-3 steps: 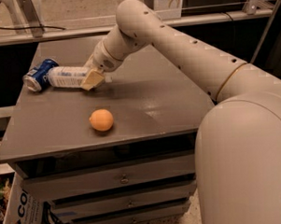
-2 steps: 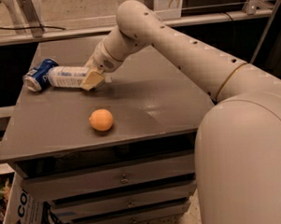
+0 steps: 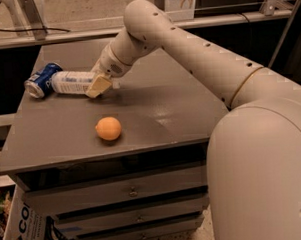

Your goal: Move blue plastic bottle near pepsi can

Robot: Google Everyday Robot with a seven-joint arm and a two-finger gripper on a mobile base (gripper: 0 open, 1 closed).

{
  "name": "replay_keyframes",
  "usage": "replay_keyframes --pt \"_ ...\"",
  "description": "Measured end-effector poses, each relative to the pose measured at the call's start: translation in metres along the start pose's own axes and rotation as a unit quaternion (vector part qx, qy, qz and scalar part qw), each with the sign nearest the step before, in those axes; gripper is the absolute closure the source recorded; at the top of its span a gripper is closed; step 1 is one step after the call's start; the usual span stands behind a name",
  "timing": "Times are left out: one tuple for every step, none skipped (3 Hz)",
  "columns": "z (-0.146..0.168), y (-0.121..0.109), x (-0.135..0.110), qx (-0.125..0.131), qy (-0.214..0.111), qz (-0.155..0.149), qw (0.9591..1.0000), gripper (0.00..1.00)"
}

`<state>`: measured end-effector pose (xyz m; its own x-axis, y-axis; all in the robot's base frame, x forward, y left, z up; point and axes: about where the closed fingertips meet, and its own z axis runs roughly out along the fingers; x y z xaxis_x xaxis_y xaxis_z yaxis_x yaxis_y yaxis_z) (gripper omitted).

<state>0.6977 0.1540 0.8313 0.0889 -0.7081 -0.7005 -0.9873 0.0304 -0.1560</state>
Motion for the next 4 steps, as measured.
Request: replay_keyframes --pt "0.001 -0.001 0.002 -0.001 0.002 0.002 1.0000 0.00" --pt "-0.003 -0.002 0.002 0.001 0.000 0.005 1.0000 0.00" --pt "-0.027 -0.010 0.007 0.018 -0.011 0.009 0.9997 0.00" --pt "-0.066 -0.020 0.025 0.046 -0.020 0.024 0.9985 0.00"
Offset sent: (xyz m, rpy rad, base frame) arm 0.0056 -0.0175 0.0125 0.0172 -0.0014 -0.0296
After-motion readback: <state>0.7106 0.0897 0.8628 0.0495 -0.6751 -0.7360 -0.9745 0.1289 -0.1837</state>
